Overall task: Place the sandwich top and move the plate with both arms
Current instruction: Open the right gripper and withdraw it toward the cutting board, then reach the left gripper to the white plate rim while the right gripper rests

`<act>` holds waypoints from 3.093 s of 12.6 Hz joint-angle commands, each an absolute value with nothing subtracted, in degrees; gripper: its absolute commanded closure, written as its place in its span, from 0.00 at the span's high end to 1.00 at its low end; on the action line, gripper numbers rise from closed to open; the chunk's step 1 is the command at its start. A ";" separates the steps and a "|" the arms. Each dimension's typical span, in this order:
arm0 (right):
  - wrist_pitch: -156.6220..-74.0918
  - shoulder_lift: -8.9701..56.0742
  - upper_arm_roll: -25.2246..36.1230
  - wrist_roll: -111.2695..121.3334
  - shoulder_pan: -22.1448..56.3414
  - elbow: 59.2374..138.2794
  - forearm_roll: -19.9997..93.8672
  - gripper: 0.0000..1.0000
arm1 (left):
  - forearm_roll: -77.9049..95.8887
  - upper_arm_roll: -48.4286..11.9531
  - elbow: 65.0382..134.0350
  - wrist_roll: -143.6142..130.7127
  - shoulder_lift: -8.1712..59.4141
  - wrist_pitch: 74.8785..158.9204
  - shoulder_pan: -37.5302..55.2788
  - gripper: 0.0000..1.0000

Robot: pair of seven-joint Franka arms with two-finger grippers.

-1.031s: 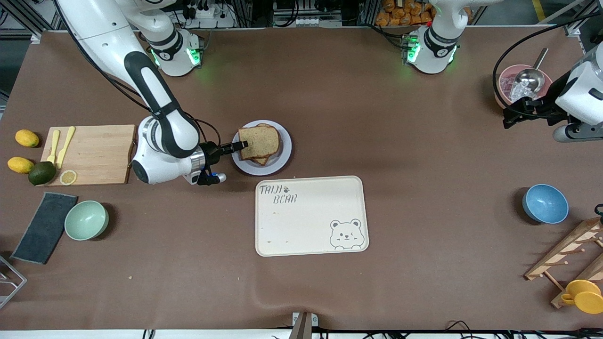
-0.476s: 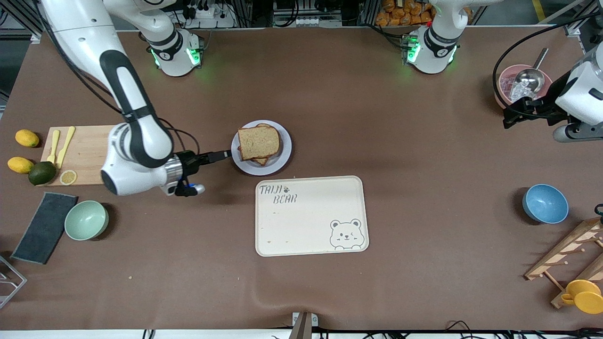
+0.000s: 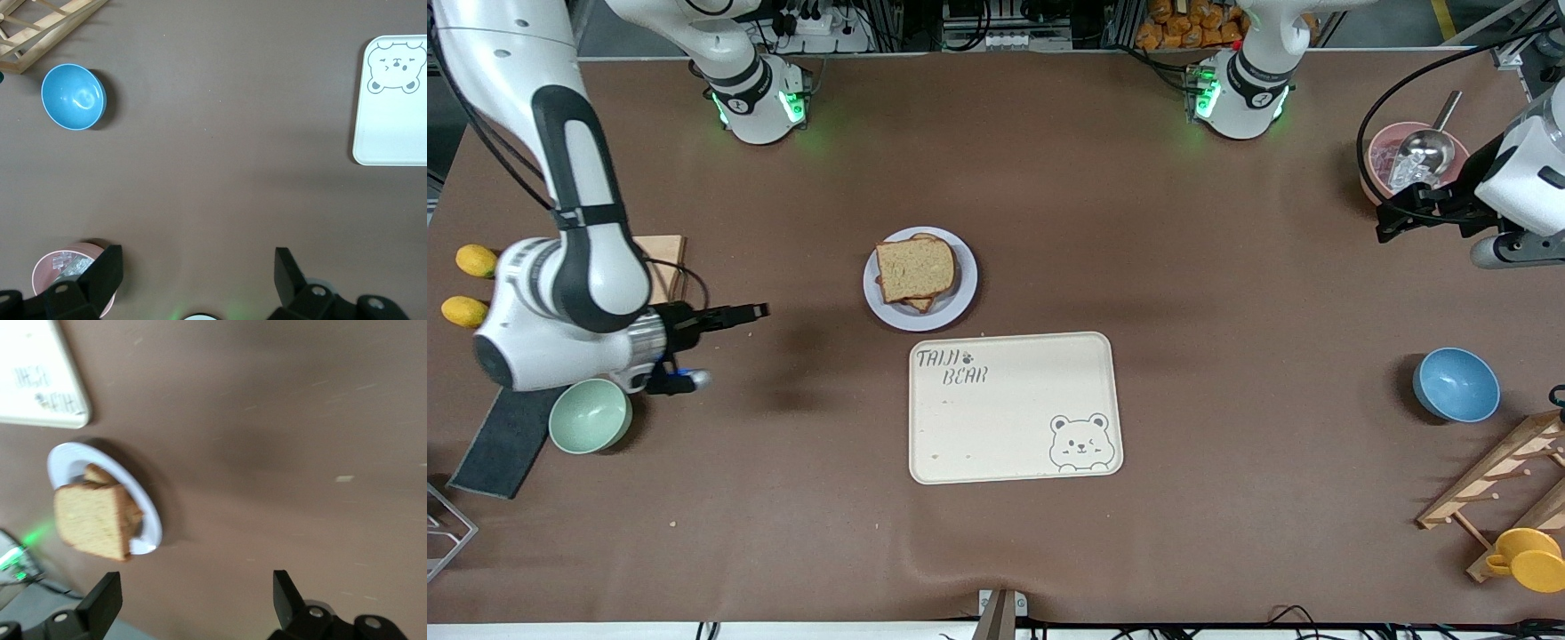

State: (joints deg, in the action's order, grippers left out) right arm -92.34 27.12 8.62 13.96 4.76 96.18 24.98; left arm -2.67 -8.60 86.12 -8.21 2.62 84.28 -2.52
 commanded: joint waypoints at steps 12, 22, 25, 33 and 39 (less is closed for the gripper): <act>-87.63 11.62 8.17 22.59 -4.05 90.69 3.16 1.00 | 21.78 -9.05 103.77 -8.70 1.50 97.79 -2.90 1.00; -86.84 -2.30 7.12 11.16 0.62 93.63 2.55 1.00 | 35.83 -11.77 112.84 -6.25 3.34 108.71 -1.06 1.00; -86.92 -0.62 7.12 10.64 2.28 88.88 0.28 1.00 | 40.32 -15.46 116.00 -3.78 5.18 115.47 -1.05 1.00; -88.15 0.88 7.12 11.95 2.29 84.65 -4.39 1.00 | 57.80 -25.65 124.54 3.77 7.81 131.73 -0.62 1.00; -89.12 0.97 7.21 11.87 2.11 84.81 -4.04 1.00 | 87.29 -27.95 124.72 36.72 24.13 146.94 8.08 1.00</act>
State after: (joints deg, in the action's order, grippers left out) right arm -89.34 0.28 7.21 11.69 1.92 86.13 -2.77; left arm 78.05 -27.86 125.58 23.57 17.95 143.88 7.06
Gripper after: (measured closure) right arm 0.000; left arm 0.000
